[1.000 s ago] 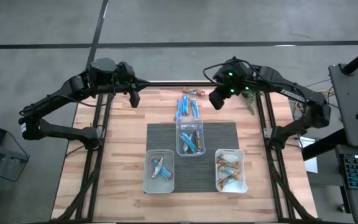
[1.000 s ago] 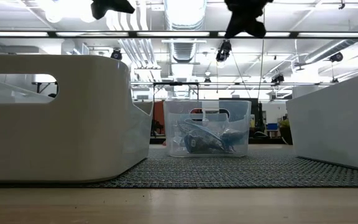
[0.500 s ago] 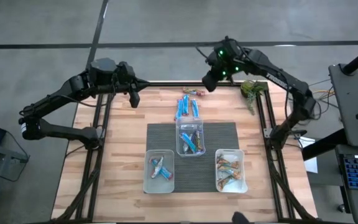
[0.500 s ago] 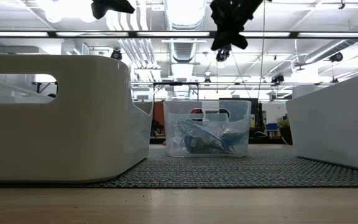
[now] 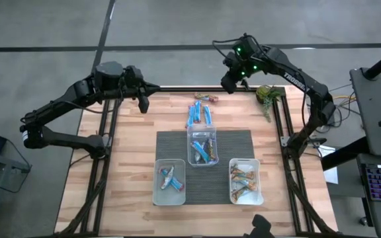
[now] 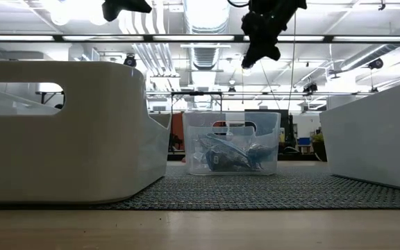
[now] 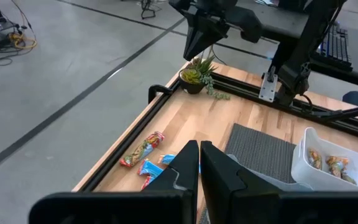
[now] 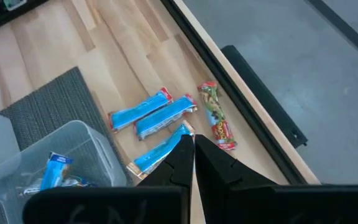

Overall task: Pick and place Granola Bars by type
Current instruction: Put the red granola bar into the gray bin

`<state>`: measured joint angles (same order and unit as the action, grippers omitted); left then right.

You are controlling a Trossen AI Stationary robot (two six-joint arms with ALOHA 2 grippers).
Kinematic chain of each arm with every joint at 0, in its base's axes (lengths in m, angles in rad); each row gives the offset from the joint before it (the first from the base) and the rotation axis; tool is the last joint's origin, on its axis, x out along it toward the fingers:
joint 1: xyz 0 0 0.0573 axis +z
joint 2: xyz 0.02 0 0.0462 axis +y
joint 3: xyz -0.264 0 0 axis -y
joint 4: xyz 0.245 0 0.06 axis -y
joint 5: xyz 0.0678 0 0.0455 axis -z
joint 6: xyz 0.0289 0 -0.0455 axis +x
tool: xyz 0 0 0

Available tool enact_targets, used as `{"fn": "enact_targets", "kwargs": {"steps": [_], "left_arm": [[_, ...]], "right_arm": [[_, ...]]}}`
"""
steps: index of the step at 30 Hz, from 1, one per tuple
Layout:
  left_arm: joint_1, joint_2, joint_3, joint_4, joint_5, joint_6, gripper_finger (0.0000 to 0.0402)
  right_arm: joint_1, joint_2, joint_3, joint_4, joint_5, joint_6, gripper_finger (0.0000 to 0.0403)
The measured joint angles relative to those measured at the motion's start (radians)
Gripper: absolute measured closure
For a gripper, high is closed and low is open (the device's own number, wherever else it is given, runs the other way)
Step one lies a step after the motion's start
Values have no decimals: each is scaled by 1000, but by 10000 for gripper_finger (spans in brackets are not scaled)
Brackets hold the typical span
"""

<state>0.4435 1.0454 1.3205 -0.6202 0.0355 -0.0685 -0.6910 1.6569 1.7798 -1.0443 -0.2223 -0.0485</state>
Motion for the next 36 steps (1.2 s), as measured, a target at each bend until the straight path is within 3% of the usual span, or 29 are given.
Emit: {"fn": "enact_targets", "kwargs": {"steps": [6,9,15,20,24,31,36], "left_arm": [[4,4,0,0,-46,-53,398],[26,4,3,-4,-46,-67,376],[145,37,50,-45,4,-114,285],[231,148,136,-130,52,-110,204],[251,262,234,-193,53,-58,162],[251,445,399,-257,69,-22,147],[251,548,489,-259,88,-177,147]], "right_arm": [[1,0,0,0,-45,33,394],[1,-2,0,0,-48,63,394],[1,-23,0,-1,-48,79,394],[1,-43,0,-4,-48,97,394],[1,-54,0,-4,-47,99,394],[1,-63,0,-4,-40,102,394],[1,-63,-1,-3,-40,101,394]]}}
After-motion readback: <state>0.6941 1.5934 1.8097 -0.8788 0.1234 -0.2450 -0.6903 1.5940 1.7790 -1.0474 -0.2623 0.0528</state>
